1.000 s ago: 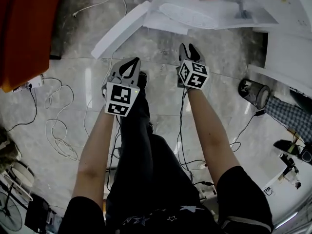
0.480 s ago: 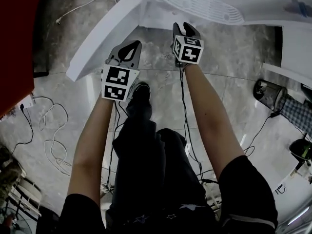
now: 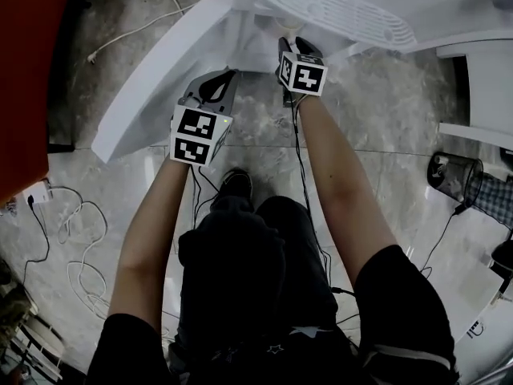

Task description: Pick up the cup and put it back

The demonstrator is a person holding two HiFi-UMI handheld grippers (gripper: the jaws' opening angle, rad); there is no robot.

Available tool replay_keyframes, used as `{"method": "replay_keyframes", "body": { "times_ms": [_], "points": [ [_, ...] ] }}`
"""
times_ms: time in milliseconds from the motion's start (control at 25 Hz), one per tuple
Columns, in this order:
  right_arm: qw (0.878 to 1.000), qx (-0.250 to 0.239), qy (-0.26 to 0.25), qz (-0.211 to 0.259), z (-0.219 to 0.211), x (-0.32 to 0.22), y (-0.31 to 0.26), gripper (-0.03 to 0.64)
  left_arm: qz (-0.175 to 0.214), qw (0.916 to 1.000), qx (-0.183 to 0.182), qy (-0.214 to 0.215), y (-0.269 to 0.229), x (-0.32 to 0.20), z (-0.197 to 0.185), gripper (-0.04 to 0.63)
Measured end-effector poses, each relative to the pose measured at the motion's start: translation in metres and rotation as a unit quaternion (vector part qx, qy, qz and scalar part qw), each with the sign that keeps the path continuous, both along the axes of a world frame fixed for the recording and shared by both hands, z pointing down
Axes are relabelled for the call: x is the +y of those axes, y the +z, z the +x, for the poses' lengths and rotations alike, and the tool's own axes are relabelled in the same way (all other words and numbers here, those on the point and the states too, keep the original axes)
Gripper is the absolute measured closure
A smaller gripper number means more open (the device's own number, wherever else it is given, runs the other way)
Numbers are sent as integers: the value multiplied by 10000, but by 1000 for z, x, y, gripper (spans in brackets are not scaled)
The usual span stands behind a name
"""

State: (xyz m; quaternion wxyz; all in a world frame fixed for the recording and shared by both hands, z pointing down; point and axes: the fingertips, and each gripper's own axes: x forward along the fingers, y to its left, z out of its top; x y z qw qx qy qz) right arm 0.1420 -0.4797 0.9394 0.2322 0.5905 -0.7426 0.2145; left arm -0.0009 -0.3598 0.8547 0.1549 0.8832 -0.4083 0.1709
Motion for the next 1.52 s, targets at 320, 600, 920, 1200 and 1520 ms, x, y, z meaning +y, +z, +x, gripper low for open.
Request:
{"method": "replay_keyframes", "body": {
  "times_ms": [320,600,920,1200,1520],
  "points": [
    [9990,345,-270,-74,1,-4,-1,569,176,9998,-61,-1,4,3,-6,586],
    [9970,263,-723,-26,-8,37,-29,572,157,9998,-84,-118,-35,23,-10,586],
    [9929,254,-1159,-100,-24,135,-137,572,53,9999,-46,-148,-149,96,-10,586],
    [9848,76,-1733,-113,-33,241,-292,572,-66,9985,-16,-544,-290,189,-12,586],
    [9781,-93,-2064,232,-35,319,-449,572,-59,9993,-59,-353,-425,277,10,586]
  ]
}}
